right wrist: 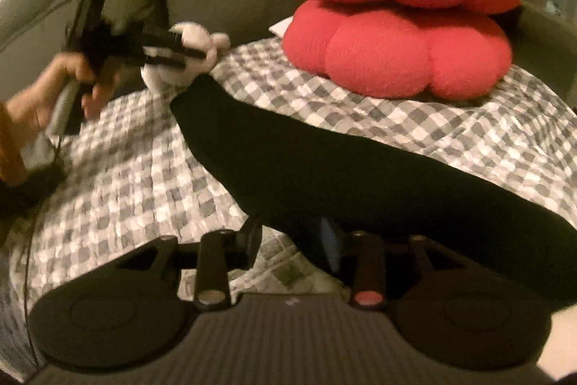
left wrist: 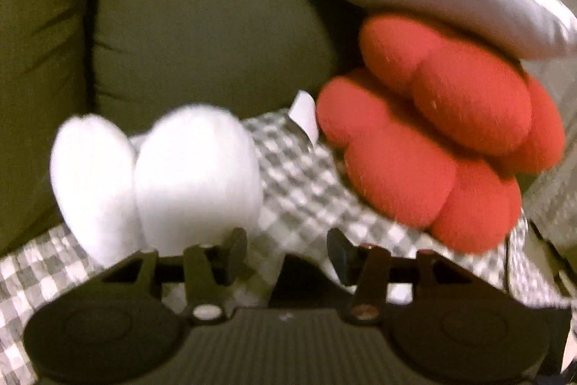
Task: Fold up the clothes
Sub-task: 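Release the sleeve and lift the right tool away from the shirt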
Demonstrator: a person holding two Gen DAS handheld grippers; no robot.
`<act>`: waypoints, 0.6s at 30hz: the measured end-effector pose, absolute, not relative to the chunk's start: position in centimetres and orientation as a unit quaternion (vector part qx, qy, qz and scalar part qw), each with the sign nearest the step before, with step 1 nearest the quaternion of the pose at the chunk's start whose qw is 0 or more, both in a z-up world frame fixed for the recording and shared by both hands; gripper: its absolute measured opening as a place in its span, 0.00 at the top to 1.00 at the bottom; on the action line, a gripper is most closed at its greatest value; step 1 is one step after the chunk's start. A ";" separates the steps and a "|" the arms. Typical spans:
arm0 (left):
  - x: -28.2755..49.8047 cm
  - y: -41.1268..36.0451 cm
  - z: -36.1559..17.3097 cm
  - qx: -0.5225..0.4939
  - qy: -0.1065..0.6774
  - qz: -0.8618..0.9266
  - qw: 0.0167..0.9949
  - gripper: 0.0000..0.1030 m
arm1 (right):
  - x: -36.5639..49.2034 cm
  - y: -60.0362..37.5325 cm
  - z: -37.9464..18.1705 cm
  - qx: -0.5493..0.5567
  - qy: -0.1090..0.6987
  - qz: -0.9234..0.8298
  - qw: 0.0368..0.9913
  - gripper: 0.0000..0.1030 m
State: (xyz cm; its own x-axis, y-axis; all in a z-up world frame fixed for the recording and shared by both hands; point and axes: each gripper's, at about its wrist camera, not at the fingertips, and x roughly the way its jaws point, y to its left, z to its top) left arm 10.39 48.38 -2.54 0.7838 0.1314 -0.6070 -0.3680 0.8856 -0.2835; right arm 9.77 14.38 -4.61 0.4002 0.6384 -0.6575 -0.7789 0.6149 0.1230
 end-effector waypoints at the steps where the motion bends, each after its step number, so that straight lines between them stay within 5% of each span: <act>1: 10.2 48.3 -3.0 -0.194 0.300 0.127 0.925 0.53 | 9.5 13.9 -4.5 -0.098 0.339 0.424 0.834 0.60; 3: 10.2 47.9 -4.0 -0.190 0.302 0.115 0.927 0.54 | 9.1 13.0 -4.2 -0.091 0.332 0.414 0.843 0.60; 4: 10.2 47.7 -4.4 -0.187 0.302 0.112 0.928 0.64 | 9.0 12.5 -4.0 -0.088 0.327 0.406 0.849 0.60; 5: 10.3 47.4 -4.7 -0.183 0.303 0.114 0.929 0.88 | 8.9 12.0 -3.9 -0.085 0.323 0.399 0.854 0.60; 6: 10.4 47.1 -4.8 -0.174 0.305 0.119 0.929 0.95 | 8.9 11.4 -3.7 -0.082 0.319 0.389 0.860 0.60; 11: 9.9 45.4 -2.8 -0.106 0.256 0.179 0.944 0.95 | 9.6 7.8 -3.1 -0.070 0.300 0.323 0.895 0.58; 18: 11.9 44.1 -2.5 -0.020 0.306 0.222 0.926 0.87 | 11.7 3.6 -4.3 -0.033 0.304 0.230 0.924 0.58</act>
